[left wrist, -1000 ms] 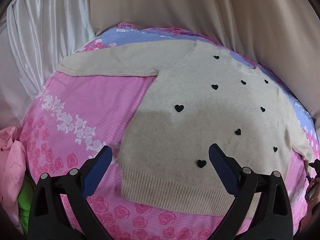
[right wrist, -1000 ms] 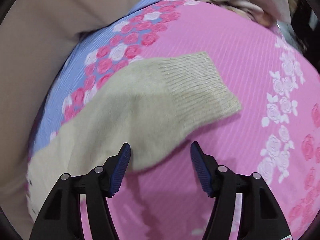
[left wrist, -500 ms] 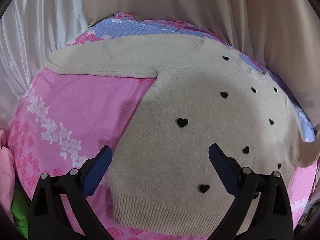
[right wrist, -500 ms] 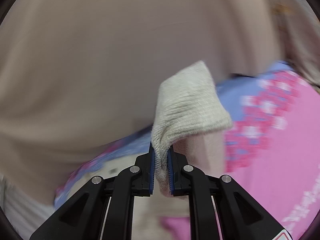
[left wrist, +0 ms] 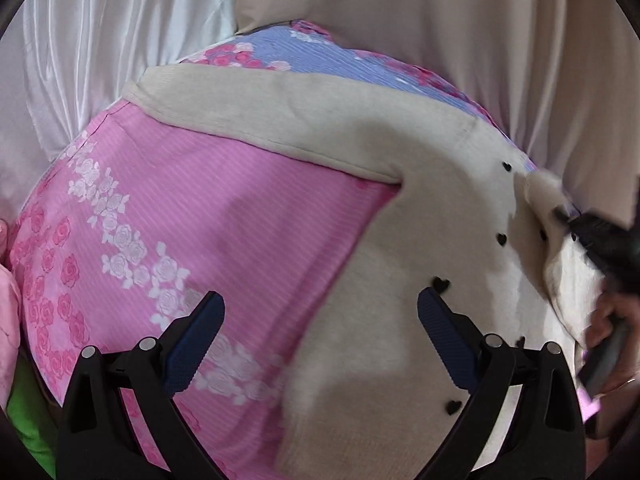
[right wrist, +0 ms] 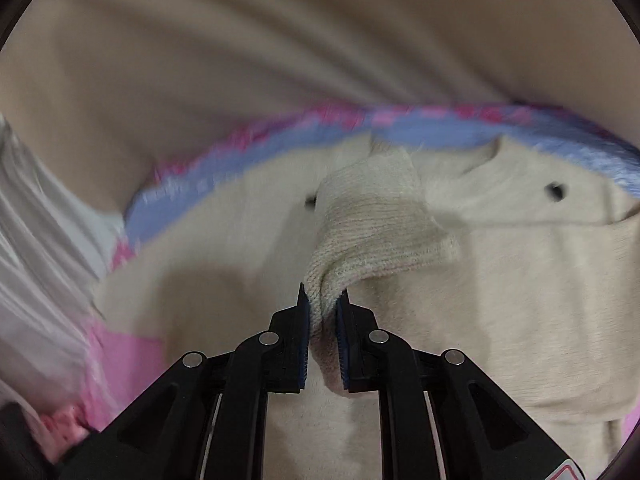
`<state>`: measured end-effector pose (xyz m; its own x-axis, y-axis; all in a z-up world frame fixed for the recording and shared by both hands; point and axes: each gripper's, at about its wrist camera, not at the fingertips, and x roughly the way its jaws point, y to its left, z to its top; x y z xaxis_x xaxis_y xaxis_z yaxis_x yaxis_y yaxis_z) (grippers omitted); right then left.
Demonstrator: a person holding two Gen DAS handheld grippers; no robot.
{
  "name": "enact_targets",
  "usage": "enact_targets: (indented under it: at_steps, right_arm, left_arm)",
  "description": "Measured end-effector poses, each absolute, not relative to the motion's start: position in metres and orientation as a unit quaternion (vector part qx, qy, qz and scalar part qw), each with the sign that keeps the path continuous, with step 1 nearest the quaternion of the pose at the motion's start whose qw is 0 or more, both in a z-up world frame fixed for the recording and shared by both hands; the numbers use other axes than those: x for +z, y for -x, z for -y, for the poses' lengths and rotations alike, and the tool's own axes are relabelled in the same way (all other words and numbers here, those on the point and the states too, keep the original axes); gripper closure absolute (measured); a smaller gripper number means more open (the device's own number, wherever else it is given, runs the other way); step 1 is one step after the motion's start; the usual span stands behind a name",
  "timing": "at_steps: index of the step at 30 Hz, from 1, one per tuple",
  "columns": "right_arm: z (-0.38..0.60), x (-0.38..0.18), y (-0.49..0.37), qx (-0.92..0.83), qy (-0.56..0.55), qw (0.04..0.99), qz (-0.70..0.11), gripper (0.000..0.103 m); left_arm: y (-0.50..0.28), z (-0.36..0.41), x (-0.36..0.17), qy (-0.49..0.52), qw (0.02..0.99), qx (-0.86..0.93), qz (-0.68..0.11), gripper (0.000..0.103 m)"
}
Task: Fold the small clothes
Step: 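Grasp the sweater sleeve cuff with the right gripper and lift it, then fold the sleeve across the sweater body with the right gripper while the left gripper grasps the hem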
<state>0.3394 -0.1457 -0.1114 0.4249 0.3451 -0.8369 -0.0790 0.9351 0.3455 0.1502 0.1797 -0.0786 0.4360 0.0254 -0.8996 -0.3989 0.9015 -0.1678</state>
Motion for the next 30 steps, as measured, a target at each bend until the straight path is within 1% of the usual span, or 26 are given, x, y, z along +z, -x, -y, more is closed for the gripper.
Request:
enact_targets:
  at_steps: [2, 4, 6, 7, 8, 9, 11, 12, 17, 19, 20, 21, 22, 23, 24, 25, 28, 30]
  right_arm:
    - [0.125, -0.138, -0.334, 0.126, -0.087, 0.818, -0.555, 0.082]
    - [0.118, -0.144, -0.323, 0.122, -0.064, 0.817, -0.560, 0.080]
    - [0.123, -0.134, -0.301, 0.126, -0.063, 0.826, -0.546, 0.068]
    - [0.126, -0.129, -0.290, 0.123, -0.063, 0.832, -0.537, 0.065]
    - [0.135, -0.120, -0.276, 0.119, -0.066, 0.838, -0.528, 0.060]
    - [0.142, -0.116, -0.263, 0.117, -0.068, 0.840, -0.525, 0.059]
    - [0.156, -0.108, -0.241, 0.104, -0.066, 0.843, -0.523, 0.055]
    - [0.156, -0.110, -0.228, 0.096, -0.062, 0.843, -0.526, 0.055]
    - [0.192, -0.115, -0.172, 0.035, -0.068, 0.825, -0.561, 0.055]
    - [0.206, -0.122, -0.156, 0.009, -0.096, 0.811, -0.577, 0.055]
    - [0.211, -0.125, -0.150, 0.000, -0.109, 0.805, -0.583, 0.055]
    - [0.216, -0.126, -0.143, -0.009, -0.122, 0.801, -0.586, 0.055]
    - [0.221, -0.128, -0.137, -0.016, -0.135, 0.798, -0.588, 0.055]
    - [0.226, -0.130, -0.133, -0.021, -0.150, 0.793, -0.590, 0.055]
    - [0.228, -0.130, -0.130, -0.025, -0.158, 0.791, -0.591, 0.055]
    - [0.231, -0.130, -0.128, -0.030, -0.162, 0.791, -0.590, 0.055]
    - [0.234, -0.127, -0.127, -0.034, -0.161, 0.795, -0.585, 0.055]
    - [0.236, -0.126, -0.128, -0.032, -0.164, 0.797, -0.580, 0.055]
  left_arm:
    - [-0.156, -0.197, -0.085, 0.213, 0.821, 0.128, -0.514, 0.007]
    - [-0.167, -0.221, -0.093, 0.258, 0.809, 0.129, -0.513, 0.006]
    - [-0.183, -0.252, -0.103, 0.312, 0.793, 0.137, -0.504, 0.006]
    - [-0.194, -0.280, -0.111, 0.360, 0.780, 0.148, -0.490, 0.006]
    - [-0.199, -0.294, -0.116, 0.386, 0.772, 0.158, -0.479, 0.006]
    - [-0.209, -0.321, -0.125, 0.435, 0.760, 0.168, -0.453, 0.006]
    - [-0.224, -0.356, -0.140, 0.482, 0.742, 0.188, -0.426, 0.006]
    - [-0.231, -0.370, -0.147, 0.494, 0.737, 0.196, -0.416, 0.006]
    - [-0.254, -0.418, -0.165, 0.497, 0.739, 0.263, -0.372, 0.007]
    - [-0.255, -0.427, -0.168, 0.503, 0.748, 0.260, -0.347, 0.010]
    - [-0.258, -0.430, -0.167, 0.505, 0.746, 0.261, -0.347, 0.019]
    - [-0.261, -0.432, -0.166, 0.501, 0.746, 0.264, -0.349, 0.047]
    - [-0.265, -0.433, -0.168, 0.507, 0.746, 0.247, -0.353, 0.070]
    - [-0.269, -0.434, -0.168, 0.512, 0.739, 0.240, -0.365, 0.096]
    - [-0.267, -0.432, -0.165, 0.515, 0.737, 0.241, -0.366, 0.096]
    - [-0.266, -0.424, -0.150, 0.510, 0.750, 0.237, -0.348, 0.096]
    - [-0.279, -0.375, -0.086, 0.419, 0.825, 0.193, -0.325, 0.096]
    - [-0.289, -0.330, -0.044, 0.367, 0.866, 0.136, -0.312, 0.096]
